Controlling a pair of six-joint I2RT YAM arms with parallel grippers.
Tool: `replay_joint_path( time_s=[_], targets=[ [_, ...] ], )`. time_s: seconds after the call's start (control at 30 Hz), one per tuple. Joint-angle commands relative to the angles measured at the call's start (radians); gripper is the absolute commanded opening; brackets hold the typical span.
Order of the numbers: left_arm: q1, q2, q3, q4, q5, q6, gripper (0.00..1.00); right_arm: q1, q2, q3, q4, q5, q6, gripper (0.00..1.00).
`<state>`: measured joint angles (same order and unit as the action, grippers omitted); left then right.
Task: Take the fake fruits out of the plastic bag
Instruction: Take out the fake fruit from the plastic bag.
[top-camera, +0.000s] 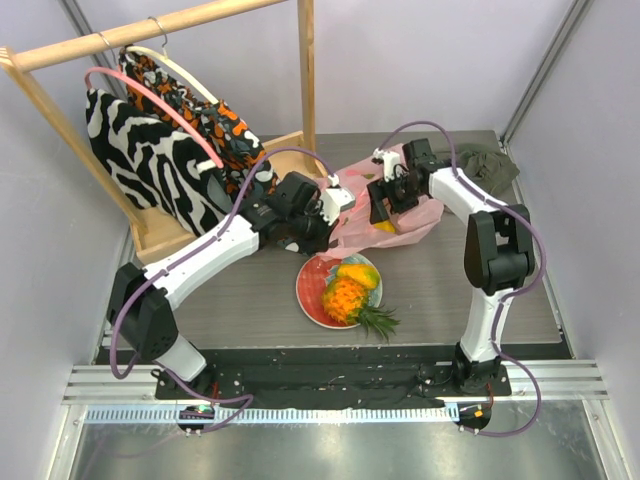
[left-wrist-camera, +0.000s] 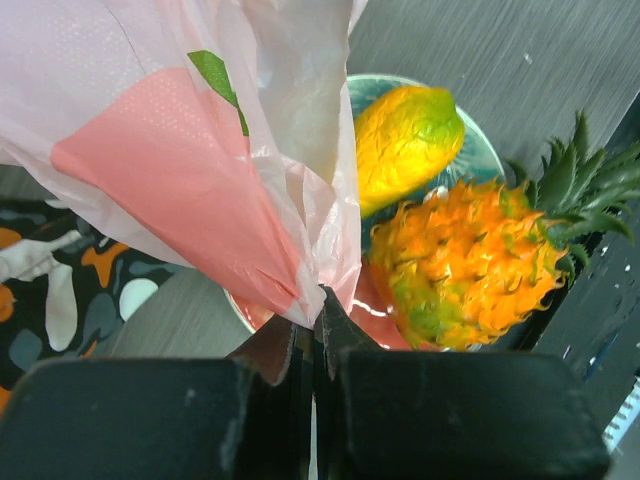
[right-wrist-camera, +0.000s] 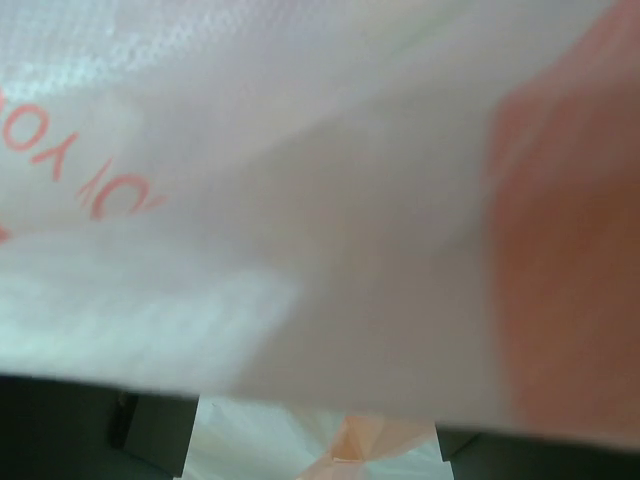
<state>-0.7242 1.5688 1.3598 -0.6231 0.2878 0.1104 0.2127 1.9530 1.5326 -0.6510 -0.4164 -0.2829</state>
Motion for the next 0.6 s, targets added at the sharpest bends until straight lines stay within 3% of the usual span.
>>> replay_joint_path(
  time_s=[0.0, 0.5, 0.57],
  targets=[
    [0.003, -0.030, -0.001, -0.058, 0.010, 0.051, 0.00, 0.019, 0.043, 0.024, 0.051, 0.025, 0.036, 0.80],
    [0.003, 0.033, 0.051, -0.012, 0.021, 0.032, 0.00, 0.063, 0.112, 0.054, 0.079, 0.094, 0.018, 0.72],
    [0.003, 0.049, 0.070, -0.007, 0.019, 0.032, 0.00, 0.066, 0.115, 0.055, 0.059, 0.113, 0.001, 0.65]
  ],
)
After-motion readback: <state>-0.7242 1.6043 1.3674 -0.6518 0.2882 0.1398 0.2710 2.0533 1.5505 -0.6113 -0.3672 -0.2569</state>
